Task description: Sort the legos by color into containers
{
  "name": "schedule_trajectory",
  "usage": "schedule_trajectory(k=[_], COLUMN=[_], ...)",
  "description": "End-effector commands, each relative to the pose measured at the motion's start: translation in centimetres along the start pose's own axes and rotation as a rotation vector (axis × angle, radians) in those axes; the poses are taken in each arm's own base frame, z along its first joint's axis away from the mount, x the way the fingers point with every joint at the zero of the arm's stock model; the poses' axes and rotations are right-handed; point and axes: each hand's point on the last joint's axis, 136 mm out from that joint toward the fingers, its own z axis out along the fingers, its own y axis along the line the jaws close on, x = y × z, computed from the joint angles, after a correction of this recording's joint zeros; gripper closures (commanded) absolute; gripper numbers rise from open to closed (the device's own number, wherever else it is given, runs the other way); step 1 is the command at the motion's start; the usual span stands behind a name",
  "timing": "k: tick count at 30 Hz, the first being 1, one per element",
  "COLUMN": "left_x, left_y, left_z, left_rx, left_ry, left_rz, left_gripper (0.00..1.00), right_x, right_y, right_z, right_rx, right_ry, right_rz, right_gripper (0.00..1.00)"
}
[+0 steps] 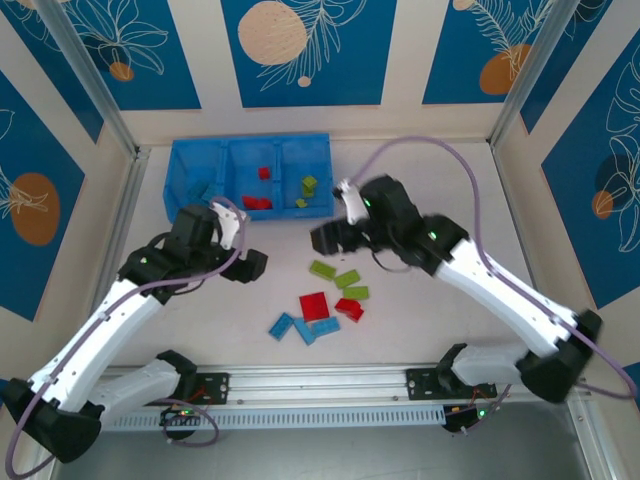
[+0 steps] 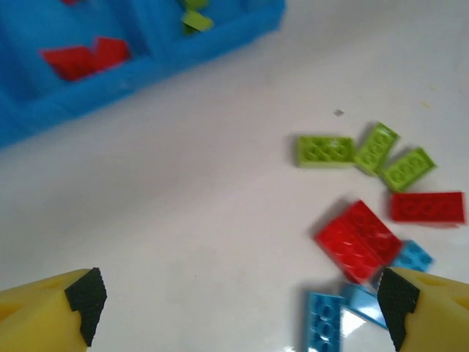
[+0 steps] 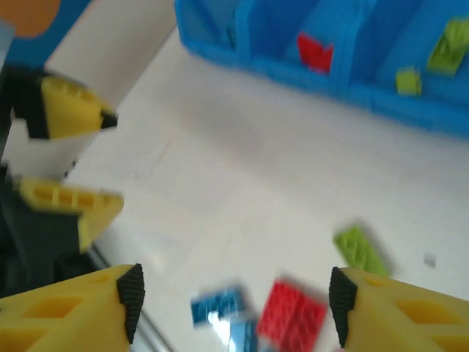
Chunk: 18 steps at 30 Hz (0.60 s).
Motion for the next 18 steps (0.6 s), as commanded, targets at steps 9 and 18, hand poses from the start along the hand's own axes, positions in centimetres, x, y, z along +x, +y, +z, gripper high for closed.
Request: schedule_trajectory(k=[9,18], left_x=[13.2,17.0], left_y=[-6.3,-6.9], left_z=[7.1,11.4], left_rx=[0.054,-0.007], left_ry=[0.342,0.478], left_rz=[-0.036,0.045], left_gripper=[0.06,0.28], right_x=[9.8,9.9], right_y=[-2.3,-3.0], right_z=[-3.7,-3.0], right_rx=[-0.048,-0.007], right_ry=[0.022,0.047], right_rz=[0.172,0.182], right_gripper=[0.08,0.07])
